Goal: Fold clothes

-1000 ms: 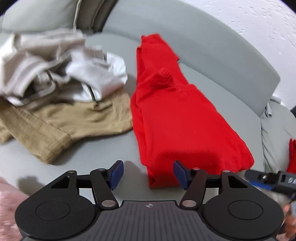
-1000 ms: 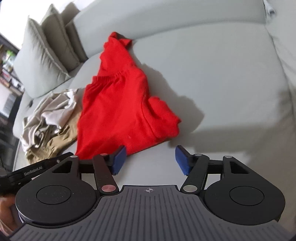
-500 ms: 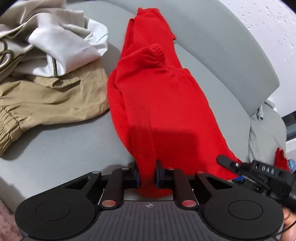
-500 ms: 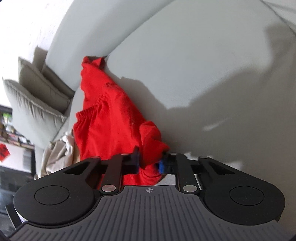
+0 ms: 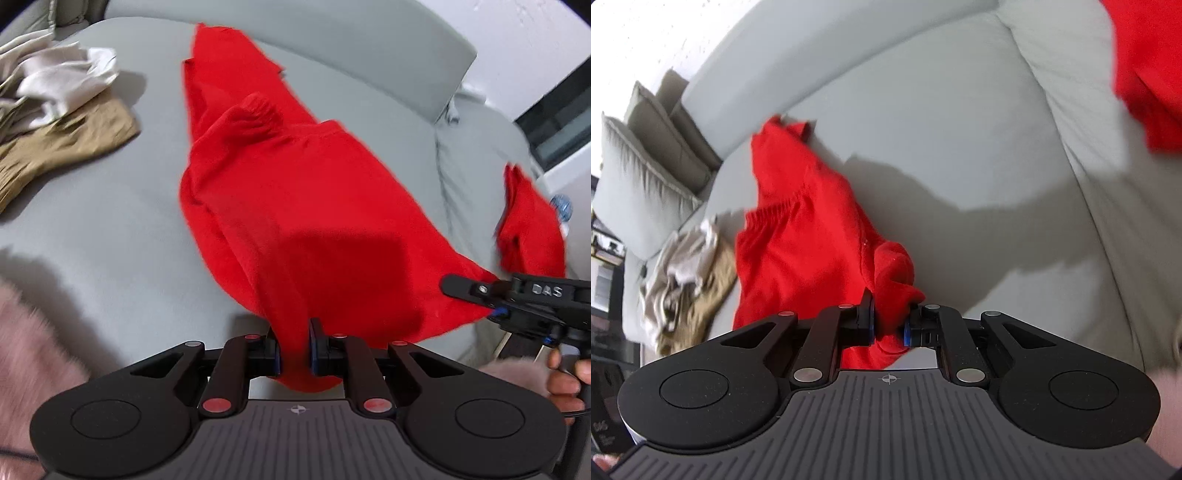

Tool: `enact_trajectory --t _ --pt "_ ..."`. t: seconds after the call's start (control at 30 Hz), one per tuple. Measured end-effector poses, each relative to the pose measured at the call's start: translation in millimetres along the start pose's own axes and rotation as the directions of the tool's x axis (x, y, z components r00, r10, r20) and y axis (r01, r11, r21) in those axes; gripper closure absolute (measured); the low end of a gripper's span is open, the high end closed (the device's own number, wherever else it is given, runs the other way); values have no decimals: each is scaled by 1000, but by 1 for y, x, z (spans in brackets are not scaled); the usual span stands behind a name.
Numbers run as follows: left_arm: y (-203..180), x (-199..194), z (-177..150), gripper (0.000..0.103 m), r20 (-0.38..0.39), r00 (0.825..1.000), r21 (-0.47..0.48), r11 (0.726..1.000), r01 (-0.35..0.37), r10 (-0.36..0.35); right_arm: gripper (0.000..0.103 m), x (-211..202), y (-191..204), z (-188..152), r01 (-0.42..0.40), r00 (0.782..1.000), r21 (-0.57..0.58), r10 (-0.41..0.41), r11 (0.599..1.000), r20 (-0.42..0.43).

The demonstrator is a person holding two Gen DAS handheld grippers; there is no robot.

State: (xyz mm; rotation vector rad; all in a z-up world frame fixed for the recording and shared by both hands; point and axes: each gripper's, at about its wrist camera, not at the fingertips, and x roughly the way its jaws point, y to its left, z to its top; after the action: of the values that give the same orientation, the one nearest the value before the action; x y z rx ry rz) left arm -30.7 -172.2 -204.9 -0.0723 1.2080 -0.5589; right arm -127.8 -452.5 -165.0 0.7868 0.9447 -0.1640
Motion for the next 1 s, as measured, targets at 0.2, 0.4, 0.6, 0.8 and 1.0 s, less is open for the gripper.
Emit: enact_trajectory --t 0.2,0.4,0.6,0.8,1.0 --pt "7 -33 -16 90 21 996 28 996 -86 85 88 -5 -4 -49 -46 998 68 48 997 -31" --pt "3 -53 -19 75 27 993 104 987 -120 118 53 -13 7 -57 -35 995 9 36 999 -93" --pt "1 -88 -7 66 122 988 156 981 -112 94 44 -51 30 -32 25 999 -201 -34 979 -39" --pt "12 -73 62 64 245 966 91 990 -112 87 45 -51 80 16 123 992 -574 -101 810 71" --pt "33 -24 152 65 330 937 40 990 -137 117 53 3 130 83 109 992 -665 -39 739 118"
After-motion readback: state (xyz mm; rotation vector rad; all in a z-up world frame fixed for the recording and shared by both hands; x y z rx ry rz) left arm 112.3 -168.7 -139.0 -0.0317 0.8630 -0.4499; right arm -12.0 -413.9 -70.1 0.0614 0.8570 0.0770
